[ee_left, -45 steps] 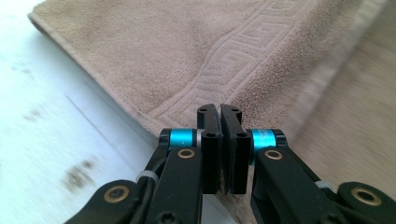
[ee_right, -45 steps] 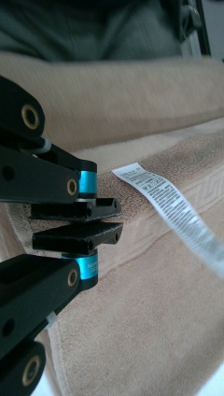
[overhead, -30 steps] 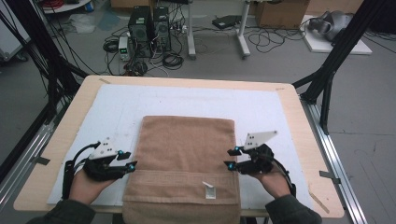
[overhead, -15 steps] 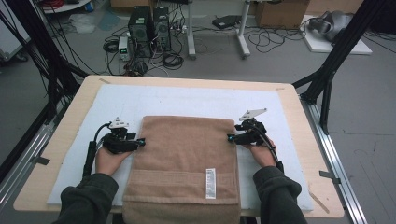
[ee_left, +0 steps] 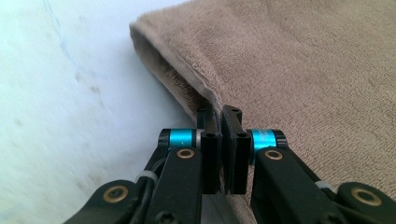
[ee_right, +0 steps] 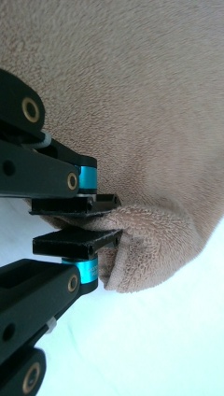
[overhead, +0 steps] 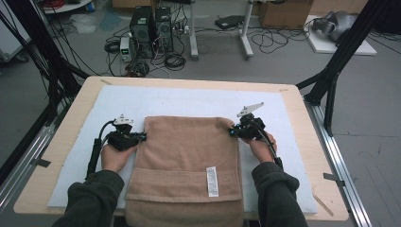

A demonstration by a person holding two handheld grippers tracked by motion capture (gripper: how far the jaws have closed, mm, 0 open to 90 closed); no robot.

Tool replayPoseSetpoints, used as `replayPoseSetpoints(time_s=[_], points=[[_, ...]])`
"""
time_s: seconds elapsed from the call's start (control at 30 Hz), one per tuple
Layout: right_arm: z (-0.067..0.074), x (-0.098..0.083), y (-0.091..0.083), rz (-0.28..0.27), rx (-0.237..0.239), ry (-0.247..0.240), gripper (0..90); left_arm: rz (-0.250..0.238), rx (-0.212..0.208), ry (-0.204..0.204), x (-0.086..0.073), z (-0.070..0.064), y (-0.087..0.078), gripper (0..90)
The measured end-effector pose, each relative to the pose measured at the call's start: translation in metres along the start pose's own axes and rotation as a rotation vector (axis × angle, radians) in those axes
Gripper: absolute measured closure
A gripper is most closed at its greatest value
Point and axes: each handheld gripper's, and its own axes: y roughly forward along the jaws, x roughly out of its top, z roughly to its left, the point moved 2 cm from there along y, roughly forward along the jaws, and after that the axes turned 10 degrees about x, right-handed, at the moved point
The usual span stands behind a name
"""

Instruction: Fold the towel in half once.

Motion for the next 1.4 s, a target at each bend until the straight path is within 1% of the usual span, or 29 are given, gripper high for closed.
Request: replayPoseSetpoints(time_s=[0.03,0.07,0.1,0.23,0.3,0.33,0.4,0.43,0.47,0.5,0.53,0.57,0.6,0.67,0.7,0.73,0.77,0.8,0.83,0.87,0.93,1.0,1.07,1.13,1.17,1.2,1.23,1.3,1.4], points=[[-0.001,0.005,-0.002,-0.003,-0.013,-0.004,82.8,-0.016,0.017,0.016,0.006,0.000,-0.001,86.6],[-0.003,0.011,-0.004,-0.009,-0.028,-0.014,82.8,-0.020,0.022,0.007,0.010,0.001,-0.001,86.7],[-0.003,0.015,-0.007,-0.016,-0.047,-0.024,82.8,-0.028,0.033,0.015,0.016,0.002,0.000,86.7],[-0.010,0.038,-0.021,-0.047,-0.091,-0.040,82.8,-0.086,0.082,0.024,0.042,0.008,-0.003,86.8],[-0.014,0.050,-0.031,-0.070,-0.110,-0.051,82.8,-0.122,0.098,0.021,0.058,0.012,-0.006,86.8],[-0.016,0.057,-0.036,-0.078,-0.124,-0.058,82.8,-0.143,0.109,0.029,0.071,0.016,-0.009,86.8],[-0.020,0.070,-0.046,-0.119,-0.154,-0.083,82.8,-0.193,0.117,0.033,0.090,0.020,-0.012,86.9],[-0.024,0.076,-0.050,-0.128,-0.168,-0.084,81.6,-0.193,0.116,0.030,0.099,0.022,-0.011,86.5],[-0.027,0.081,-0.052,-0.140,-0.191,-0.097,73.7,-0.176,0.129,0.025,0.105,0.025,-0.007,83.3],[-0.032,0.083,-0.052,-0.153,-0.223,-0.095,61.7,-0.149,0.154,0.012,0.107,0.027,-0.004,70.7],[-0.038,0.083,-0.051,-0.158,-0.236,-0.049,50.2,-0.136,0.150,-0.007,0.105,0.030,-0.001,59.5],[-0.043,0.080,-0.050,-0.164,-0.225,0.002,49.5,-0.121,0.138,-0.011,0.102,0.031,0.001,58.4],[-0.045,0.076,-0.049,-0.161,-0.197,0.030,47.8,-0.105,0.127,-0.004,0.097,0.031,0.002,57.1],[-0.046,0.068,-0.043,-0.103,-0.168,0.058,40.7,-0.095,0.088,0.004,0.085,0.030,0.003,55.6],[-0.044,0.065,-0.040,-0.081,-0.145,0.064,40.2,-0.091,0.060,-0.006,0.078,0.029,0.003,55.0],[-0.039,0.061,-0.039,-0.084,-0.141,0.050,40.5,-0.080,0.028,-0.008,0.070,0.028,0.003,54.8],[-0.033,0.057,-0.040,-0.111,-0.133,0.035,41.1,-0.076,0.003,0.000,0.063,0.025,0.002,54.5],[-0.028,0.054,-0.040,-0.135,-0.101,0.034,41.1,-0.069,-0.015,0.012,0.056,0.022,0.001,54.4],[-0.022,0.050,-0.039,-0.132,-0.091,0.027,40.2,-0.062,-0.020,0.036,0.050,0.019,-0.001,53.8],[-0.018,0.048,-0.039,-0.092,-0.081,0.031,38.2,-0.053,-0.018,0.062,0.043,0.017,-0.003,53.3],[-0.010,0.046,-0.040,-0.067,-0.036,0.036,38.8,-0.050,-0.033,0.074,0.032,0.012,-0.008,49.7],[0.003,0.041,-0.044,-0.097,-0.045,-0.015,42.2,-0.064,-0.049,0.078,0.022,0.007,-0.016,42.9],[0.013,0.033,-0.045,-0.102,-0.034,-0.023,39.9,-0.063,-0.058,0.107,0.013,0.002,-0.023,41.0],[0.022,0.025,-0.045,-0.102,-0.002,-0.025,40.3,-0.067,-0.083,0.111,0.005,-0.001,-0.031,40.1],[0.026,0.021,-0.046,-0.098,0.003,-0.035,40.3,-0.060,-0.086,0.119,0.002,-0.002,-0.033,39.1],[0.031,0.017,-0.046,-0.105,0.011,-0.043,40.9,-0.072,-0.083,0.125,-0.002,-0.003,-0.036,37.4],[0.035,0.013,-0.047,-0.106,0.020,-0.050,41.4,-0.075,-0.087,0.126,-0.006,-0.004,-0.038,37.5],[0.043,0.006,-0.047,-0.116,0.016,-0.067,42.7,-0.051,-0.092,0.126,-0.013,-0.005,-0.040,37.4],[0.053,-0.007,-0.044,-0.119,0.028,-0.063,42.6,-0.064,-0.100,0.134,-0.025,-0.008,-0.044,41.6]])
